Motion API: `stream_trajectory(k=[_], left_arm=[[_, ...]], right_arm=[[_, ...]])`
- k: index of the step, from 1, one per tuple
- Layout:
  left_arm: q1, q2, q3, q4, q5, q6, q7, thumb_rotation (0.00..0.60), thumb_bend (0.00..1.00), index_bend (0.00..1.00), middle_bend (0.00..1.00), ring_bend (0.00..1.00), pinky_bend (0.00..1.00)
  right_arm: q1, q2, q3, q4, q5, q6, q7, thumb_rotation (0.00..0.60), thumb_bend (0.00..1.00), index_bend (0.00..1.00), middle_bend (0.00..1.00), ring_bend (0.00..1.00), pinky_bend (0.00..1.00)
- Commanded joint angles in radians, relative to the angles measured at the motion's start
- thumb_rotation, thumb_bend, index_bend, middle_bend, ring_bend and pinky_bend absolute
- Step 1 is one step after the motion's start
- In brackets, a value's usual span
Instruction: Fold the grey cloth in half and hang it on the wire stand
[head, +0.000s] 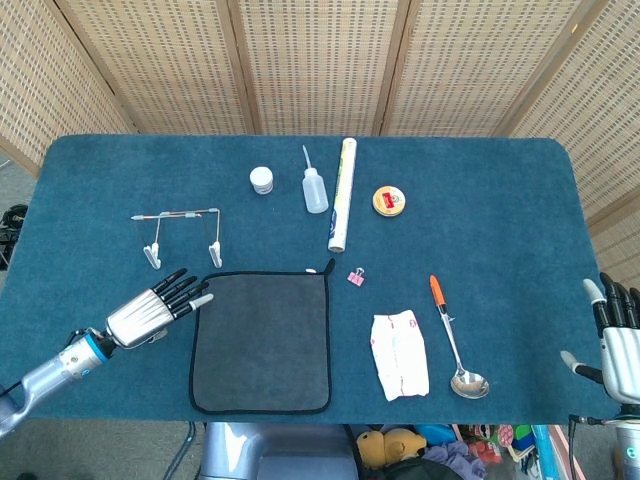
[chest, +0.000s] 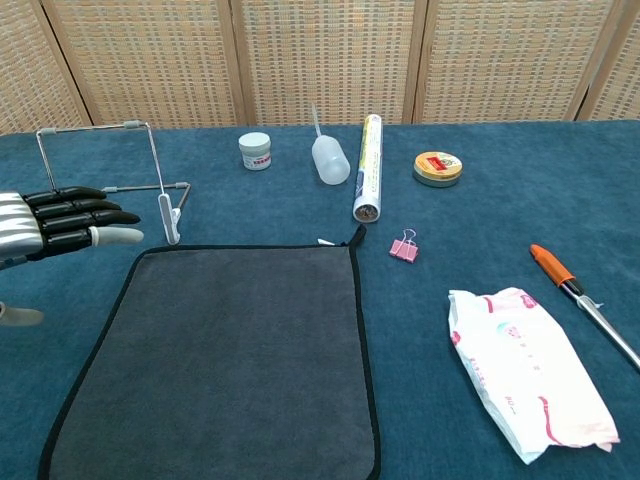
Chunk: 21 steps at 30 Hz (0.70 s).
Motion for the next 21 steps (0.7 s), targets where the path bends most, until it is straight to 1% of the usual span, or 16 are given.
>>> stream_trajectory(k=[1,5,10,21], left_arm=[[-0.013,-0.022,0.017,0.022,0.001,-0.004,-0.01,0.6,0.19,0.0,0.0,0.0,0.0],[-0.025,-0.049,0.04,0.058,0.0,-0.004,-0.011,0.6,0.19,0.0,0.0,0.0,0.0],[-0.029,-0.078,0.056,0.089,-0.008,0.0,-0.009,0.6,0.2,0.0,0.0,0.0,0.0],[-0.038,-0.121,0.079,0.113,-0.025,-0.002,-0.01,0.6,0.21,0.0,0.0,0.0,0.0]], right_arm=[[0.001,0.0,0.001,0.001,0.005,-0.003,-0.001,0.6,0.0,0.0,0.0,0.0,0.0],[0.001,0.001,0.004,0.002,0.013,-0.005,0.003,0.6,0.0,0.0,0.0,0.0,0.0],[0.002,0.002,0.006,0.002,0.017,-0.007,0.005,0.6,0.0,0.0,0.0,0.0,0.0],[0.004,0.003,0.005,0.005,0.023,-0.015,0.01,0.6,0.0,0.0,0.0,0.0,0.0]])
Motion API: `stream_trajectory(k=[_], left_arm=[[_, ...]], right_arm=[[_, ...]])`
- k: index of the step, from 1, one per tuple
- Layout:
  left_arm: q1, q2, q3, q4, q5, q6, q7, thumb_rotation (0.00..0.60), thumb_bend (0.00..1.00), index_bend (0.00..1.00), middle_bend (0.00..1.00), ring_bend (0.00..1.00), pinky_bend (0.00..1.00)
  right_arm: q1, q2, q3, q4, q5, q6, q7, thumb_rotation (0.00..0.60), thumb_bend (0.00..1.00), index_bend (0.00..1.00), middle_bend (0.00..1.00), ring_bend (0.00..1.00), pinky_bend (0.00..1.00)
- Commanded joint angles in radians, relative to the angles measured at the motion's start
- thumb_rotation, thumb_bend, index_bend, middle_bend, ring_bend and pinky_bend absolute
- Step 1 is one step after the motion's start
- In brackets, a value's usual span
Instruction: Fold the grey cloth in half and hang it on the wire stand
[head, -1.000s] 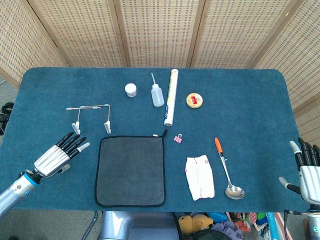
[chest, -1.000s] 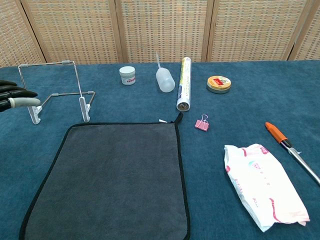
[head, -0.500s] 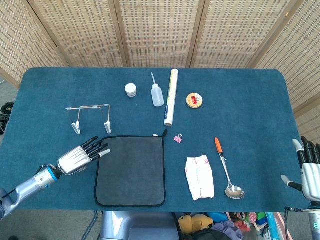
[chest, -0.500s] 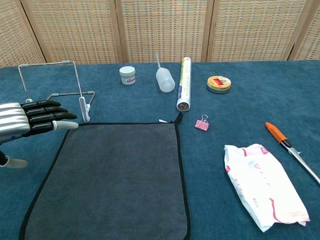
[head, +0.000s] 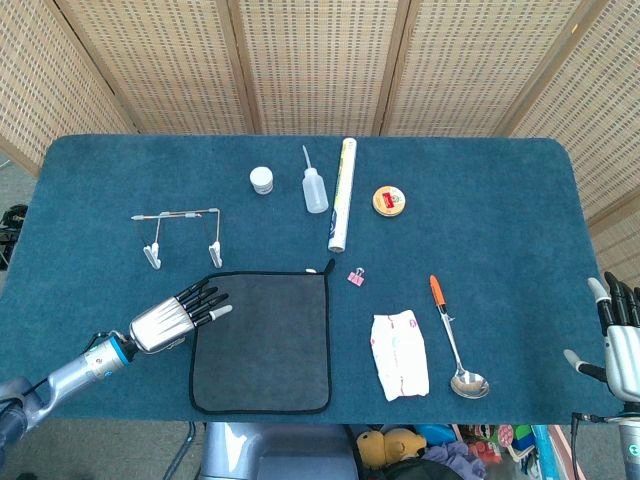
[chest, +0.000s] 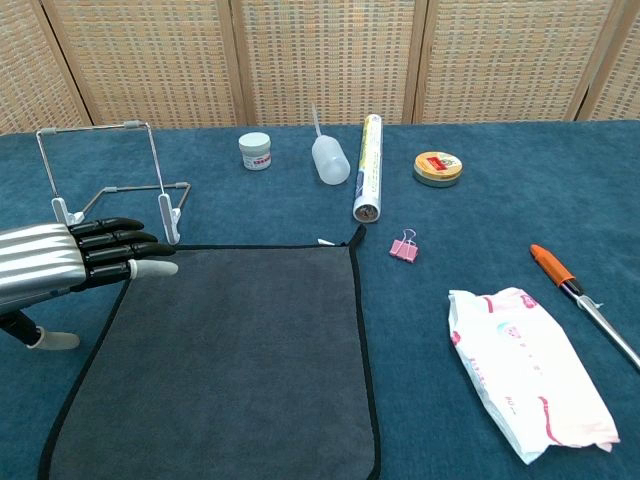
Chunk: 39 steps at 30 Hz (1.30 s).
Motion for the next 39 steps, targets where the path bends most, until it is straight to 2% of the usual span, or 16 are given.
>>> stream_trajectory(k=[1,14,39], left_arm=[[-0.003,-0.005,0.004,-0.001,-0.003,0.001,0.005,0.6,0.21,0.0,0.0,0.0,0.0],[-0.028,-0.029,0.024,-0.032,-0.013,-0.015,0.043,0.6,0.25,0.0,0.0,0.0,0.0],[-0.076,0.024,0.047,-0.159,-0.022,-0.024,0.143,0.6,0.37,0.13,0.0,0.0,0.0]], right_arm=[[0.0,0.0,-0.001,0.001,0.0,-0.001,0.0,0.6,0.0,0.0,0.0,0.0,0.0],[-0.003,0.008,-0.002,-0.003,0.001,0.001,0.014,0.6,0.0,0.0,0.0,0.0,0.0],[-0.01,0.023,-0.008,-0.012,-0.007,0.006,0.035,0.6,0.0,0.0,0.0,0.0,0.0]])
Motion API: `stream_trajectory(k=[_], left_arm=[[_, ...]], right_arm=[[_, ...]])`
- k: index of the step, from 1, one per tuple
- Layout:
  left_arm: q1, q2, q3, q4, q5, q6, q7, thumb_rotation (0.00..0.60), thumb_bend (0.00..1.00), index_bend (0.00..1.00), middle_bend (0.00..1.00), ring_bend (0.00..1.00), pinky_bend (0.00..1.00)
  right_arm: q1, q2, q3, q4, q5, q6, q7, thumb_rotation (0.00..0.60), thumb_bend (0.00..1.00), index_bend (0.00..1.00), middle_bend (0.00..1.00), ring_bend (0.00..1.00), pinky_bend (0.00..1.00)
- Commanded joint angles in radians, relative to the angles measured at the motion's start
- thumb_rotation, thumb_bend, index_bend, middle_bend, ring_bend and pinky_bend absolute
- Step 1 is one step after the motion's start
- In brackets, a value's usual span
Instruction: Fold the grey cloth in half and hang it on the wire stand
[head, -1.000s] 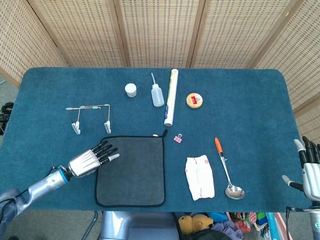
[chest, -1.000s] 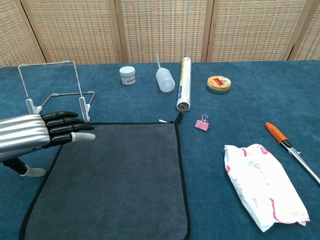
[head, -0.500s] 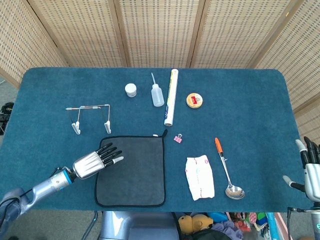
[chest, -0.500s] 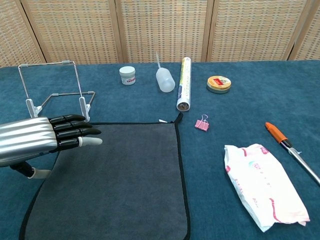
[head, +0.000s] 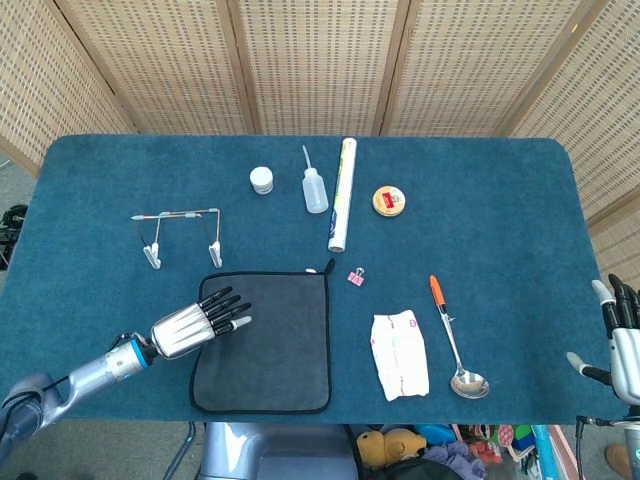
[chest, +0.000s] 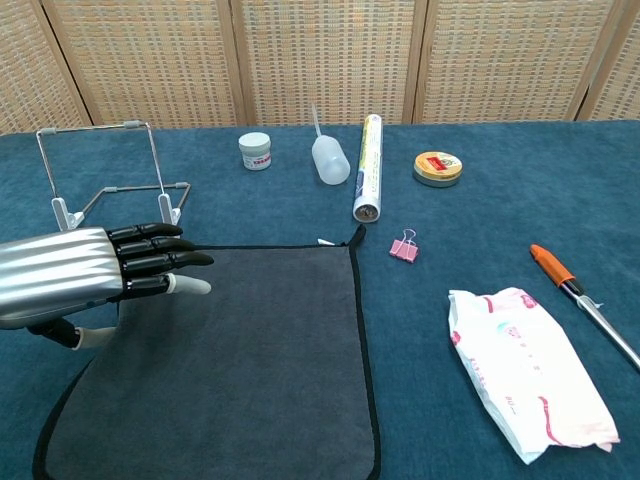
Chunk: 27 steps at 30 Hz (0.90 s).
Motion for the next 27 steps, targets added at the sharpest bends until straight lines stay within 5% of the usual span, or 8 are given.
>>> stream_trajectory(k=[1,15,23,27], left_arm=[[-0.005,0.008,0.004,-0.012,0.0,-0.006,0.011,0.6,0.37,0.13,0.0,0.0,0.0],[-0.013,0.023,0.006,-0.049,-0.009,-0.007,0.033,0.6,0.46,0.25,0.0,0.0,0.0],[-0.011,0.021,0.009,-0.052,-0.011,-0.004,0.036,0.6,0.46,0.59,0.0,0.0,0.0],[-0.01,0.02,0.009,-0.053,-0.013,-0.004,0.039,0.6,0.46,0.64,0.0,0.0,0.0]], right_arm=[[0.0,0.0,0.0,-0.001,-0.001,0.0,0.0,0.6,0.0,0.0,0.0,0.0,0.0],[0.001,0.004,-0.003,-0.004,-0.001,-0.006,0.003,0.6,0.0,0.0,0.0,0.0,0.0],[0.001,0.005,-0.004,-0.005,-0.002,-0.006,0.007,0.6,0.0,0.0,0.0,0.0,0.0],[0.001,0.006,-0.005,-0.007,-0.004,-0.006,0.009,0.6,0.0,0.0,0.0,0.0,0.0]])
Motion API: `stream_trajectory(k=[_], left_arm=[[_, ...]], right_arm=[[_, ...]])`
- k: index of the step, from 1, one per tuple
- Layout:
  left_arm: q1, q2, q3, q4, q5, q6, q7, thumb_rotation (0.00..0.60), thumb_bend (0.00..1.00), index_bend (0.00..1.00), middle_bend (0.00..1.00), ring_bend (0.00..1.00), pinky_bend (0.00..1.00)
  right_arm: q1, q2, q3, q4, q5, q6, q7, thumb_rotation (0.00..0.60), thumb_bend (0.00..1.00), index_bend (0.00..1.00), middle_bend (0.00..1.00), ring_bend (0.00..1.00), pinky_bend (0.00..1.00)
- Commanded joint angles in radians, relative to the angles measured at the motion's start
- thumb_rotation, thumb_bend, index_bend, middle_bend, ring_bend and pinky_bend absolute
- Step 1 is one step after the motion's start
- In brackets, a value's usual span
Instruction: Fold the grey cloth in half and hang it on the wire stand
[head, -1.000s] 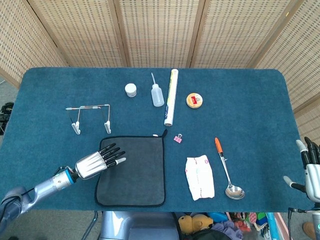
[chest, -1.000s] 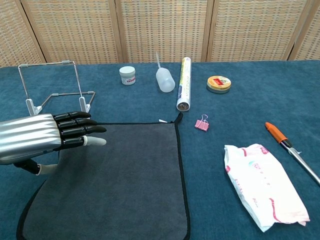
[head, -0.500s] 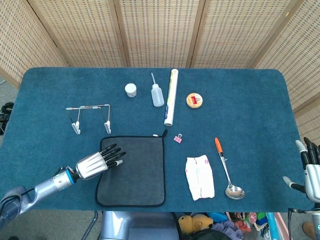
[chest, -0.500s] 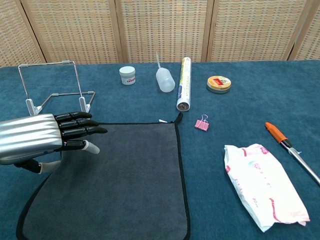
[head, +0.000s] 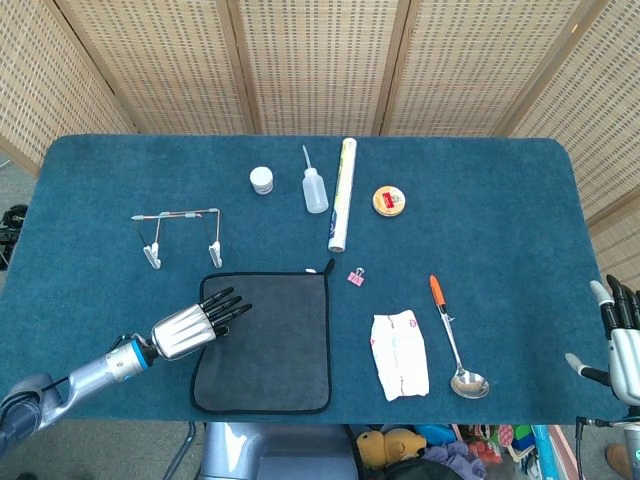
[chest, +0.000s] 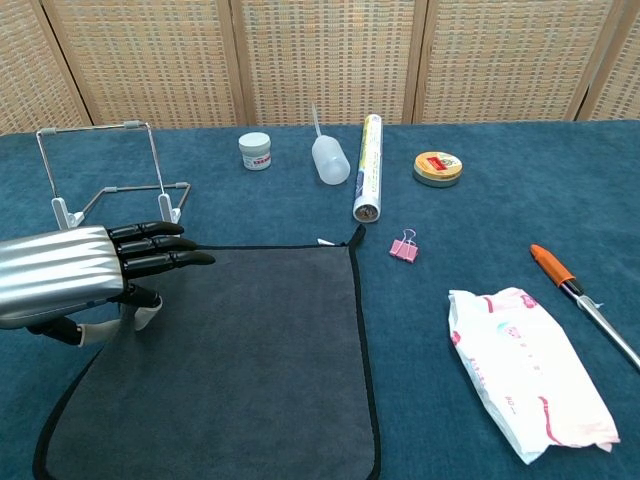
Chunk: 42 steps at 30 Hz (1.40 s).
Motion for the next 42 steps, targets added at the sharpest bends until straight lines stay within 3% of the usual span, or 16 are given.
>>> stream_trajectory(k=[1,12,29,42], left_arm=[[0.0,-0.001,0.0,-0.001,-0.001,0.001,0.002,0.6,0.46,0.65,0.0,0.0,0.0],[-0.015,-0.005,-0.012,-0.023,0.002,0.013,0.022,0.6,0.46,0.67,0.0,0.0,0.0],[-0.117,0.008,-0.084,-0.217,-0.028,-0.092,0.082,0.6,0.46,0.67,0.0,0.0,0.0],[-0.177,-0.072,-0.111,-0.184,-0.023,-0.141,0.08,0.6,0.46,0.67,0.0,0.0,0.0]], right_arm=[[0.0,0.001,0.0,0.0,0.0,0.0,0.001,0.6,0.0,0.0,0.0,0.0,0.0],[-0.001,0.005,-0.001,-0.003,0.0,0.0,0.01,0.6,0.0,0.0,0.0,0.0,0.0],[-0.001,0.006,-0.013,0.001,-0.011,-0.012,0.023,0.6,0.0,0.0,0.0,0.0,0.0],[0.008,0.006,-0.012,0.006,0.001,-0.033,0.026,0.6,0.0,0.0,0.0,0.0,0.0]])
